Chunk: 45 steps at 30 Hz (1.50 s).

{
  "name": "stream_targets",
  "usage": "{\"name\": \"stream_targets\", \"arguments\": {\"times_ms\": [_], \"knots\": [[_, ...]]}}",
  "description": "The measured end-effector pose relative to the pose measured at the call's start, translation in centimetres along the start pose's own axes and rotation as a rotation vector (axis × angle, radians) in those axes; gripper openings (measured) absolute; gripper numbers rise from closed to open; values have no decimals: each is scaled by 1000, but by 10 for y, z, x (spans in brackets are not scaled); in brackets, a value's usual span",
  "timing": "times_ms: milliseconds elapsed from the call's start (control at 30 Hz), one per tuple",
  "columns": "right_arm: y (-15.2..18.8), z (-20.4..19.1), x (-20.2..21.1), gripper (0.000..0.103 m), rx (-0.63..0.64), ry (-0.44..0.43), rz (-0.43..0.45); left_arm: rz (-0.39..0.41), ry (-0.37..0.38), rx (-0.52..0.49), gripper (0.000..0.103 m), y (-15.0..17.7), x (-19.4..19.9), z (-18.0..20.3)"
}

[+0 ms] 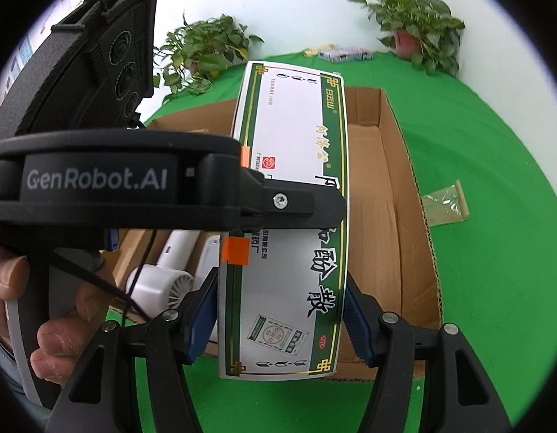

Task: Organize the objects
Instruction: 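Lift the medicine box with both grippers and carry it over the box, then lower the medicine box beside the white device and open both grippers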

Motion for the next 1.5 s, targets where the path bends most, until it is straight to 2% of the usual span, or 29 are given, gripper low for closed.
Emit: {"name": "stream_targets", "arguments": {"times_ms": [267,400,533,733,867,1067,1133,1300,1367,1400,1500], "knots": [[7,16,-32,61,-51,-24,-94,-74,-17,62,46,0,-36,-26],[13,19,-36,61,-71,-39,-108,-93,-12,94,46,1,-45,-33],[14,19,-38,61,-87,-39,-126,-123,-14,138,47,2,-52,-41],[16,18,-39,61,-108,-34,-152,-168,-81,166,53,0,-56,-40],[19,19,-38,61,-107,-13,-156,-183,-70,198,53,3,-52,-41],[26,13,-40,61,-65,28,-176,-102,-115,125,57,2,-14,-27],[28,10,-38,61,-48,31,-171,-49,-145,91,57,2,9,-24],[30,9,-34,64,-61,28,-179,73,-160,43,58,14,64,-16],[33,4,-32,64,-70,21,-184,118,-190,18,60,-9,79,-35],[34,3,-31,64,-74,22,-188,145,-206,7,66,-6,89,-37],[32,7,-33,64,-79,29,-194,211,-245,-19,68,5,113,-43]]}}
Point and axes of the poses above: each gripper's, at about its wrist camera, not at the fingertips, and x roughly against the way its jaws point, z to its right, y to its underside, the point moved 4 cm from there along -x, roughly the way its jaws point, and after that the axes turned 3 degrees about z, right-handed, at the moved point
